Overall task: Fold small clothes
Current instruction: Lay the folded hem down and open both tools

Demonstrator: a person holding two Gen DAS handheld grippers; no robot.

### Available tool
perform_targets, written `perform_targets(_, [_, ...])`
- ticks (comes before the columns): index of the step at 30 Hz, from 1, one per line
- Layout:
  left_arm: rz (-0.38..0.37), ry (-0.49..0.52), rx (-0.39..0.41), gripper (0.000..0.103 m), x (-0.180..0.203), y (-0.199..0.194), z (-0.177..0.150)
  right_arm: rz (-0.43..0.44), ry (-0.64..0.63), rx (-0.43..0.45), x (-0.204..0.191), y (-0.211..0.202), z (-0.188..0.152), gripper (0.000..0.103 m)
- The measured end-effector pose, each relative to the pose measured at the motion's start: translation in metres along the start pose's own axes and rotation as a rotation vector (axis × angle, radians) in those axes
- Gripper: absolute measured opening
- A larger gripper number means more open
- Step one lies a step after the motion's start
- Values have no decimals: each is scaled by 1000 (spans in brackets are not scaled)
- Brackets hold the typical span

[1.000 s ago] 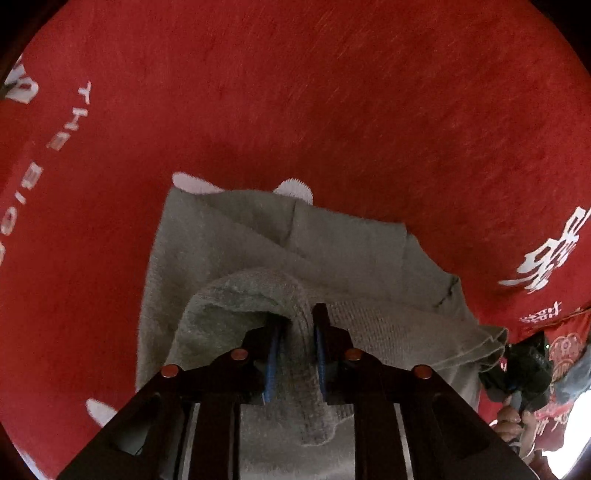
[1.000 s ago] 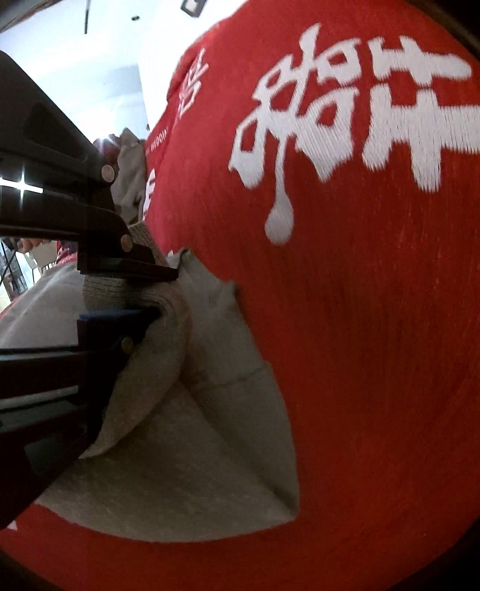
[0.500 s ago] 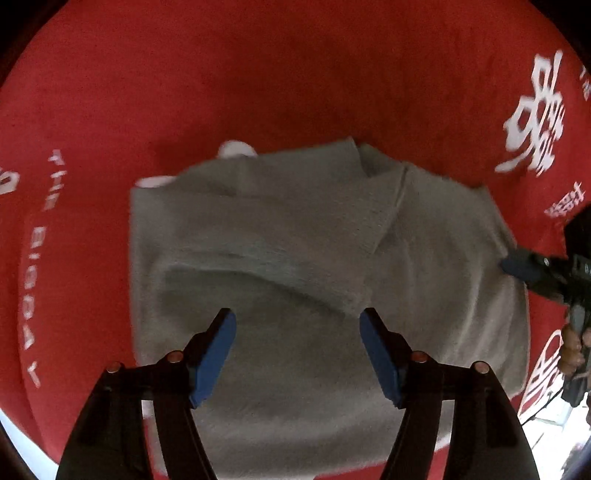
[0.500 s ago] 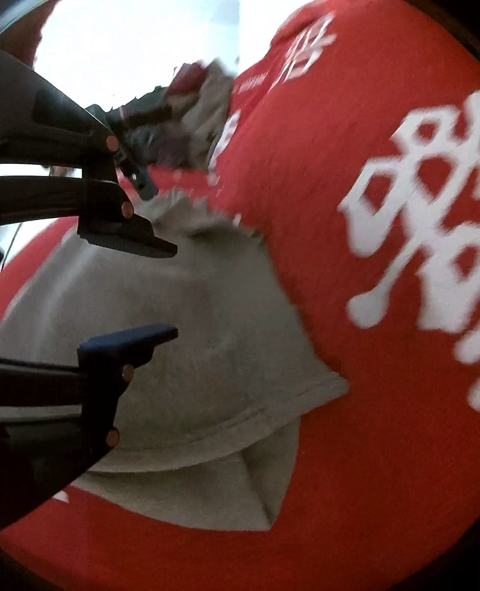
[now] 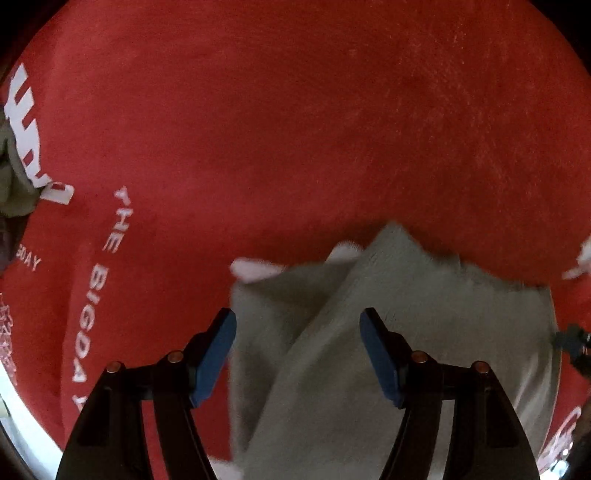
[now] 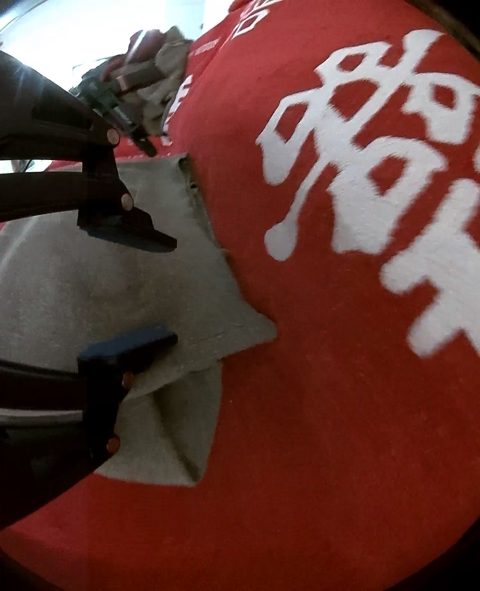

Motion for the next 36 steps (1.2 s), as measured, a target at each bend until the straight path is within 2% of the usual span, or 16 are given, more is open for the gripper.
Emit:
perform_targets(2, [-15, 13, -49, 70, -10, -5, -14, 13, -8, 3, -5, -8, -6, 48])
perform_targets(5, [-60, 13, -141, 70, -36, -12, -51, 82, -28, -10, -23, -22, -27, 51])
perform_targets(9, [-134, -4, -216, 70, -63, -17, -93, 200, -56, -84, -71, -19, -77, 58])
perform_targets(13, [-205, 20, -241, 70, -66, -21, -113, 287, -39, -209, -112, 11, -137, 58])
perform_targets(15, [-223, 48, -259, 70, -62, -18, -120, 291, -4, -255, -126, 33, -168, 58])
perform_targets(19, [-266, 68, -273, 70, -54, -9, -120, 293, 95, -275, -137, 69, -207, 58])
perform_targets(21, [-296, 82, -276, 53, -53, -7, -117, 270, 151, -258, -138, 83, -218, 58])
perform_targets(23, [-284, 113, -288, 26, -54, -7, -114, 261, 208, -224, -126, 86, -221, 58])
perform_targets(25, [-300, 114, -303, 6, -56, -7, -111, 263, 273, -175, -111, 86, -224, 58])
perform_targets(26, [-313, 108, -306, 6, -63, -11, -110, 276, 311, -147, -107, 88, -221, 58])
perform_targets(27, [-323, 105, -299, 6, -66, -15, -109, 291, 354, -122, -104, 91, -220, 45])
perform_targets(28, [-328, 108, -286, 6, -71, -21, -107, 285, 377, -108, -102, 91, -217, 11])
perform_targets(30, [-338, 113, -267, 6, -83, -34, -108, 237, 349, -97, -105, 84, -207, 8])
perform_targets(32, [-336, 120, -269, 6, -93, -38, -115, 222, 250, -98, -115, 69, -203, 8])
perform_targets(36, [-286, 146, -270, 6, -96, -20, -136, 141, 125, -178, -116, 58, -219, 7])
Point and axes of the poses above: each gripper's, at about its wrist camera, not at the fingertips, and y roughly the way its jaws point, x to its right, z to its top, the point moved 1 cm from there along y, roughly the way its jaws point, and after that the axes turned 13 degrees about -y, right-handed, at the moved point
